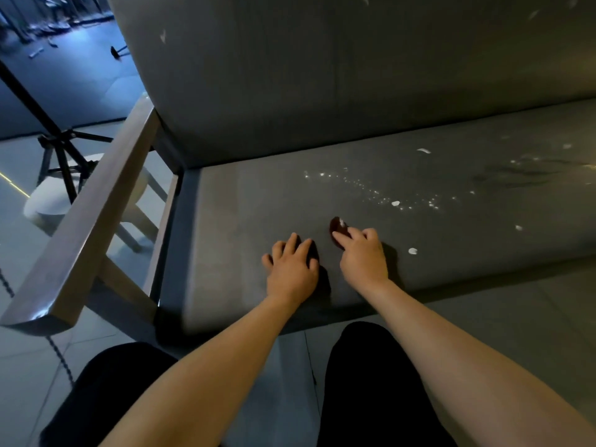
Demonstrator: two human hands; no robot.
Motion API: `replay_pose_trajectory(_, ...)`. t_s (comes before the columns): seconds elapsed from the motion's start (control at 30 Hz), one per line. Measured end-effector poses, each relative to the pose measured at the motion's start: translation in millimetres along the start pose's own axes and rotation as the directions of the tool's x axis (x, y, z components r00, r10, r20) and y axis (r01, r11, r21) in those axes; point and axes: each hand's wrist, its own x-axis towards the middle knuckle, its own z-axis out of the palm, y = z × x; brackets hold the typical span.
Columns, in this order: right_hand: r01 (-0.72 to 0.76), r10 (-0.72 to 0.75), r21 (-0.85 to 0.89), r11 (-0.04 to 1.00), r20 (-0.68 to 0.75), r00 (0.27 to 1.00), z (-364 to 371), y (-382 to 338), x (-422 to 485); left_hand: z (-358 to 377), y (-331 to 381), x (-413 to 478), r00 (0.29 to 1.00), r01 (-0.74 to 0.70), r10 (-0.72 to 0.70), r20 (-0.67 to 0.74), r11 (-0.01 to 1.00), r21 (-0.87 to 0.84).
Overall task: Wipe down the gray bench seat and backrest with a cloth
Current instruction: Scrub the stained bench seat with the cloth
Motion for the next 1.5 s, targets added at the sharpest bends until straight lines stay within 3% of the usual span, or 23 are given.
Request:
replay_pose_trajectory(0.1,-0.131,0.131,-0.053,0.99,-0.016,0.991,-12,22,0,10,7,-6,0.998,-0.058,0.058,-0.018,0.998,0.022)
replay_pose_trajectory(0.17,-0.128,0.127,-0.045,0.991,-0.026,0.992,-9,12,-4,12,4,-6,0.998,-0.054,0.055,-0.028,0.998,0.032)
replay_pose_trajectory(0.37,0.149,-0.16,0.191,0.97,0.045,0.986,7,-23,-29,19,3,-9,0.994,-0.062,0.066,-0.084,0.997,0.052)
replay_pose_trajectory(0.43,0.177,-0.183,0.141,0.974,0.03,0.983,0,-8,-31,20,-1,-11,0.99,-0.111,0.117,-0.076,0.991,0.078)
replay_pose_trajectory(0.53,0.046,-0.046,0.001,0.999,-0.045,0.998,-16,38,-31,20,-6,-12,0.985,-0.162,0.167,-0.044,0.982,0.098)
replay_pose_trajectory(0.67,-0.239,0.234,-0.01,0.971,-0.163,0.958,-36,97,-36,21,-6,-12,0.986,-0.158,0.162,-0.043,0.983,0.088)
replay_pose_trajectory(0.8,-0.301,0.304,0.046,0.953,-0.189,0.934,-26,78,-37,20,-5,-11,0.985,-0.16,0.165,-0.046,0.983,0.085)
replay_pose_trajectory(0.87,-0.239,0.247,0.065,0.969,-0.17,0.954,-19,53,-38,19,-4,-12,0.986,-0.153,0.158,-0.044,0.984,0.09)
replay_pose_trajectory(0.97,-0.035,0.041,0.045,0.998,-0.128,0.991,-4,6,-46,19,-1,-13,0.989,-0.134,0.139,-0.047,0.987,0.093)
replay_pose_trajectory(1.1,0.164,-0.157,0.07,0.984,-0.095,0.983,2,-9,-53,21,-1,-15,0.987,-0.142,0.148,-0.058,0.985,0.096)
replay_pose_trajectory(1.17,0.111,-0.109,0.013,0.994,-0.093,0.99,-2,12,-42,22,-4,-15,0.986,-0.154,0.16,-0.044,0.982,0.111)
replay_pose_trajectory(1.33,-0.262,0.257,-0.021,0.965,-0.123,0.959,-23,64,-11,23,-2,-12,0.981,-0.179,0.186,-0.05,0.976,0.121)
replay_pose_trajectory(1.43,-0.31,0.31,0.022,0.951,-0.126,0.942,-20,46,-16,21,-1,-12,0.986,-0.163,0.166,-0.033,0.984,0.076)
replay_pose_trajectory(1.5,-0.243,0.249,0.058,0.968,-0.107,0.963,-13,17,-26,18,-2,-12,0.986,-0.166,0.167,-0.015,0.985,0.037)
